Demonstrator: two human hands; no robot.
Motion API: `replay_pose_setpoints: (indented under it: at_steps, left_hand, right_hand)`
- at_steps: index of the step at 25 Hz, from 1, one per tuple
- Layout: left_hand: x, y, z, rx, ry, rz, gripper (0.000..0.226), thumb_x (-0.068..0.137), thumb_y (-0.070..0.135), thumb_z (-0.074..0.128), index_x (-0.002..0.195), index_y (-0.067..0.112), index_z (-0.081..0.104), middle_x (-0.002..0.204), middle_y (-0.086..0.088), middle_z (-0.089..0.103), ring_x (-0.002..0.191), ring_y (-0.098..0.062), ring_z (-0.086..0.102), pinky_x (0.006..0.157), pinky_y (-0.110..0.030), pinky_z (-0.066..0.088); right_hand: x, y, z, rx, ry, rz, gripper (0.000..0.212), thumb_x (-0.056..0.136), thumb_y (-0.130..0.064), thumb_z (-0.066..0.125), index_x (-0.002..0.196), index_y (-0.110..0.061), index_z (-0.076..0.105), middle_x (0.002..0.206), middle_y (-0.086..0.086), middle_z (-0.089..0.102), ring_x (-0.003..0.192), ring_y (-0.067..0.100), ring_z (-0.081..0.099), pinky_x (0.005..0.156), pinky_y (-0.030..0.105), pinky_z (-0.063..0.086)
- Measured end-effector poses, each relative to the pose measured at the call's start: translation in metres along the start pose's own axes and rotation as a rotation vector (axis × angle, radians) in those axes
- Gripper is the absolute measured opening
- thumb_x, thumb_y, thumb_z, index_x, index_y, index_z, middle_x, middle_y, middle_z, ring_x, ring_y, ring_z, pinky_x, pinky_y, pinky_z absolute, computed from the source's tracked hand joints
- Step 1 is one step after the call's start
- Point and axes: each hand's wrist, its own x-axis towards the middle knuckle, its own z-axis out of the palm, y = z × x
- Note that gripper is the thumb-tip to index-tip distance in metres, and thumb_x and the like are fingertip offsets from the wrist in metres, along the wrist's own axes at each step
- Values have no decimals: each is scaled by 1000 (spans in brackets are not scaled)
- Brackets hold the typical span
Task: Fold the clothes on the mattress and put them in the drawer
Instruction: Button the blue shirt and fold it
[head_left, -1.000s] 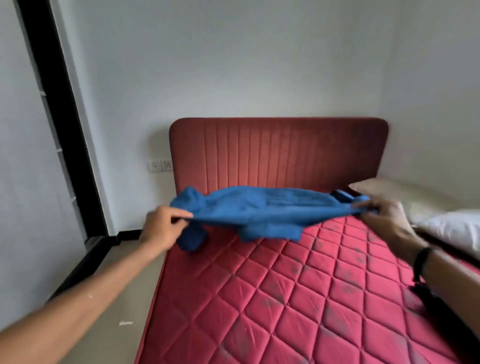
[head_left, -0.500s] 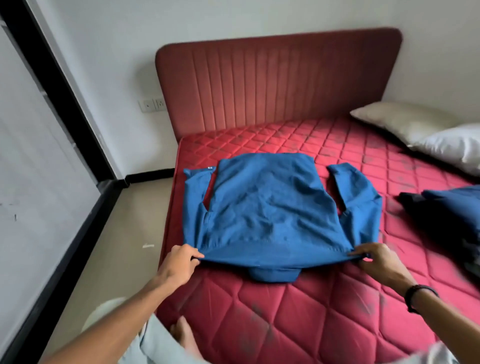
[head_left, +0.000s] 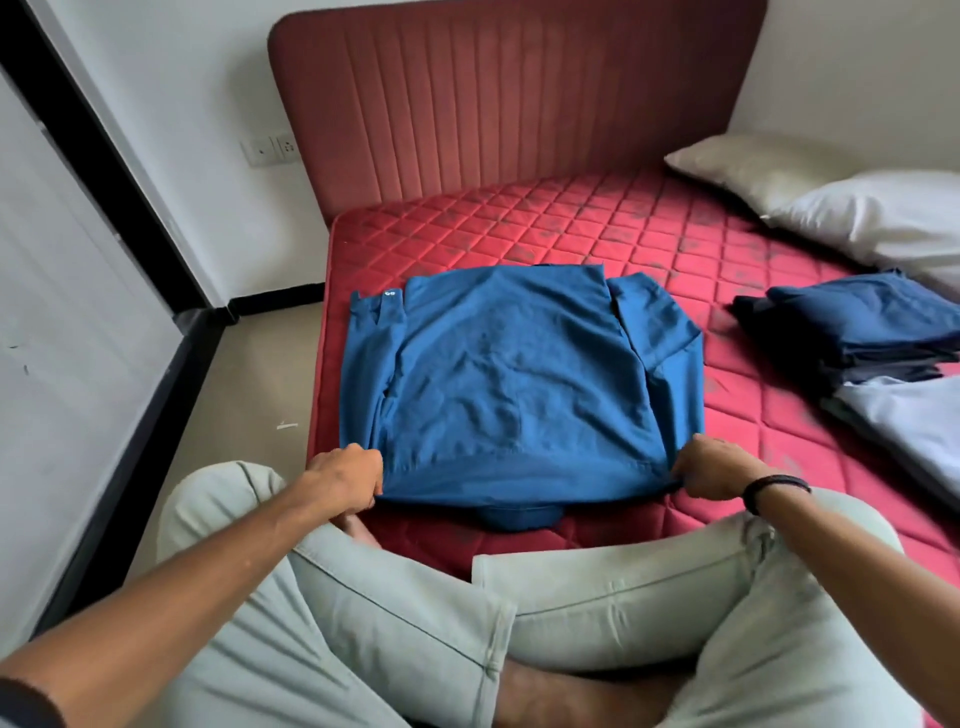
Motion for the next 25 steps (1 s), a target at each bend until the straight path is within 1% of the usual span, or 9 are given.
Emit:
replay_pose_setpoints:
  at_steps: [2,5,8,10,13,15,19,22,25]
  left_hand:
    - [4,21,-6,49,-13,-44,35,94,22,62,128,31,65,134,0,63,127,-23,58,105,-41,36]
    - [15,88,-13,-136,240,129,47,102,43,49,148,35,45,153,-2,47,144,-28,37,115,-50,26]
    - [32,152,11,-359,350,313,66,101,63,25,161,37,21,172,0,12,159,-26,5,124,-60,13]
    - [37,171,43,-305,307,285,81,91,69,3,162,37,19,173,4,4,159,-25,-2,123,-67,9]
    - [40,189,55,-366,518,199,66,98,60,16,141,32,58,151,1,53,144,-29,43,114,-72,24]
    - [66,202,31,-514,672,232,54,101,54,28,121,27,69,120,0,69,115,-29,61,103,-61,44]
    - [146,241,-51,-766,484,365,52,93,56,35,101,23,73,97,-4,73,98,-31,65,90,-40,50]
    - [206,281,-110,-814,439,412,27,95,28,52,82,15,72,87,-9,75,89,-34,69,81,-40,53]
    - [281,312,-160,-739,469,369,27,95,10,53,71,6,64,87,-18,72,89,-41,66,79,-43,51]
  right_hand:
    - [-12,-25,6,-147,70,14,38,82,-33,56,119,-37,63,132,1,49,125,37,48,98,49,47]
    - [-20,-93,21,9,235,-288,64,91,-20,56,151,-35,39,163,4,19,143,39,27,107,55,42]
    - [-10,-132,59,153,186,-284,62,103,-48,43,160,-41,19,172,0,5,155,35,10,119,61,24]
    - [-7,-129,82,201,136,-188,59,104,-52,40,159,-39,25,171,0,11,157,32,11,123,57,16]
    - [-11,-115,83,556,578,2,51,89,-32,62,139,-24,57,157,16,38,143,40,38,117,51,32]
    - [-10,-106,68,799,848,351,58,80,-26,73,136,-18,59,152,22,39,135,45,41,114,53,33]
    - [-9,-86,53,1303,714,796,89,74,-21,87,150,-12,43,147,32,42,138,46,39,116,57,30]
    - [-2,-73,45,1518,689,838,94,66,-13,95,147,-6,47,133,30,59,125,41,57,107,51,40]
    - [11,-61,48,1644,716,847,88,52,-1,100,129,-2,57,107,27,67,93,37,65,95,48,49]
